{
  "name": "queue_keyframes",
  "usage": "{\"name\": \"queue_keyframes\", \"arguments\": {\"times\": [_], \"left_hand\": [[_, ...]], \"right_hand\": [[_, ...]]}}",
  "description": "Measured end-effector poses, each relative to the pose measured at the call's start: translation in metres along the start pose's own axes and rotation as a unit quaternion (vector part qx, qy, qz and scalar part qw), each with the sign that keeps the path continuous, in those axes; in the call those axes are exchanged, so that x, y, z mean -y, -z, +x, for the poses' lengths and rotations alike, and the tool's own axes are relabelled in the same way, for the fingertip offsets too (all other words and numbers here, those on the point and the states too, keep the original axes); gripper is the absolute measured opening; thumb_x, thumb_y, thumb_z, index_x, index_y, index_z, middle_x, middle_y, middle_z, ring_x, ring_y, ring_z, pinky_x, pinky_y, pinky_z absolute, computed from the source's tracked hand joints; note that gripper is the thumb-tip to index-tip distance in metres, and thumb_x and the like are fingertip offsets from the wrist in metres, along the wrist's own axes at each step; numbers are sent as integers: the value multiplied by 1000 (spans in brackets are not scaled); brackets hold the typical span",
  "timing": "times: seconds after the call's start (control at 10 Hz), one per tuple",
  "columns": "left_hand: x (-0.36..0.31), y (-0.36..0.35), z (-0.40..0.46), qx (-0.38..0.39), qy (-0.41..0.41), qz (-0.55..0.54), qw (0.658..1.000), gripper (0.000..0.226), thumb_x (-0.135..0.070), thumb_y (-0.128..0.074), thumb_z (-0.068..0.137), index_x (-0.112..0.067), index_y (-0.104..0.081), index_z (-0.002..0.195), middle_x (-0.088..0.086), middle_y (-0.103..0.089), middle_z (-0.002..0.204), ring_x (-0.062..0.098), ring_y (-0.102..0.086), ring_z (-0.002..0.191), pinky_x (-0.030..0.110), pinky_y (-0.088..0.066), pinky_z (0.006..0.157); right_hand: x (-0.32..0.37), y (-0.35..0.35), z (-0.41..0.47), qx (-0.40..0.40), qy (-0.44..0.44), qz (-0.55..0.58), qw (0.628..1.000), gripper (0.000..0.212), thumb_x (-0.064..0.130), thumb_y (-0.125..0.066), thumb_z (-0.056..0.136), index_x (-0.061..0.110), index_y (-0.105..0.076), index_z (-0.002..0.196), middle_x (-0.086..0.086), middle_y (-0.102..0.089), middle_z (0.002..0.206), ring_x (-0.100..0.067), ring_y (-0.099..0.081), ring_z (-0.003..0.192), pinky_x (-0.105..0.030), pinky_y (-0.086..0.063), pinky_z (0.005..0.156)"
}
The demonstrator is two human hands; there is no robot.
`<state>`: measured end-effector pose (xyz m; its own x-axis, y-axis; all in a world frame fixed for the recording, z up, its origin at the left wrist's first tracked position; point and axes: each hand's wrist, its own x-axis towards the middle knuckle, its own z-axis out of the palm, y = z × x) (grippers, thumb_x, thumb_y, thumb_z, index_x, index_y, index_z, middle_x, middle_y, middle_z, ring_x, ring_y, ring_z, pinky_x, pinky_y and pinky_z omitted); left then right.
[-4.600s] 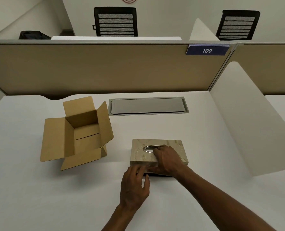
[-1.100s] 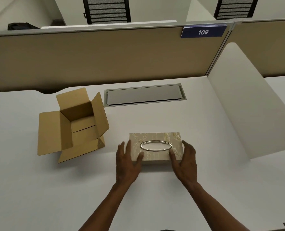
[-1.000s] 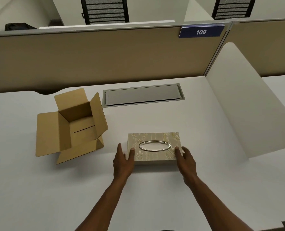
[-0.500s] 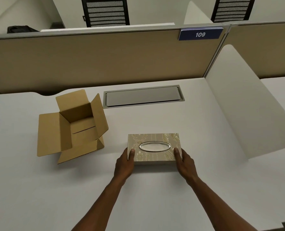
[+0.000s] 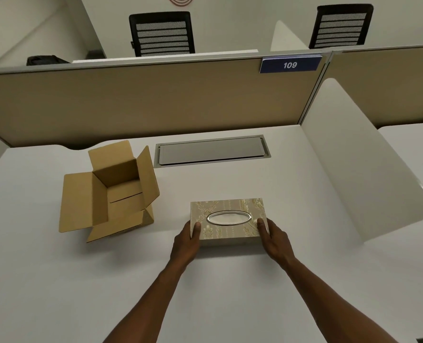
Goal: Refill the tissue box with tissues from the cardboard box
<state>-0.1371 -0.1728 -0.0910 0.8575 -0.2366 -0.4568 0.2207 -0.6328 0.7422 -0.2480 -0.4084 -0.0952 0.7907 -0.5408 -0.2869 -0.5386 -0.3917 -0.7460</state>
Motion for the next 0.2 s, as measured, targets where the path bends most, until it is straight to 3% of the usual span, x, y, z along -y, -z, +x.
{"name": "queue_keyframes", "arguments": {"times": [0.1, 0.2], "left_hand": [[-5, -2, 2, -76, -39, 70, 994, 62, -50, -40, 101, -15, -35, 152, 10, -45, 154, 30, -45, 138, 42, -42, 110], [-16, -8, 2, -154, -122, 146, 970, 67, -49, -45, 100, -14, -30, 155, 10, -36, 159, 28, -33, 145, 41, -33, 115]], "right_hand": [[-2, 7, 5, -45, 4, -3, 999, 72, 64, -36, 98, 13, -50, 148, -12, -65, 137, -28, -63, 122, -37, -51, 98], [4, 16, 13, -88, 62, -62, 992, 71, 61, -42, 99, 13, -42, 152, -10, -53, 151, -28, -49, 138, -44, -41, 113]]}}
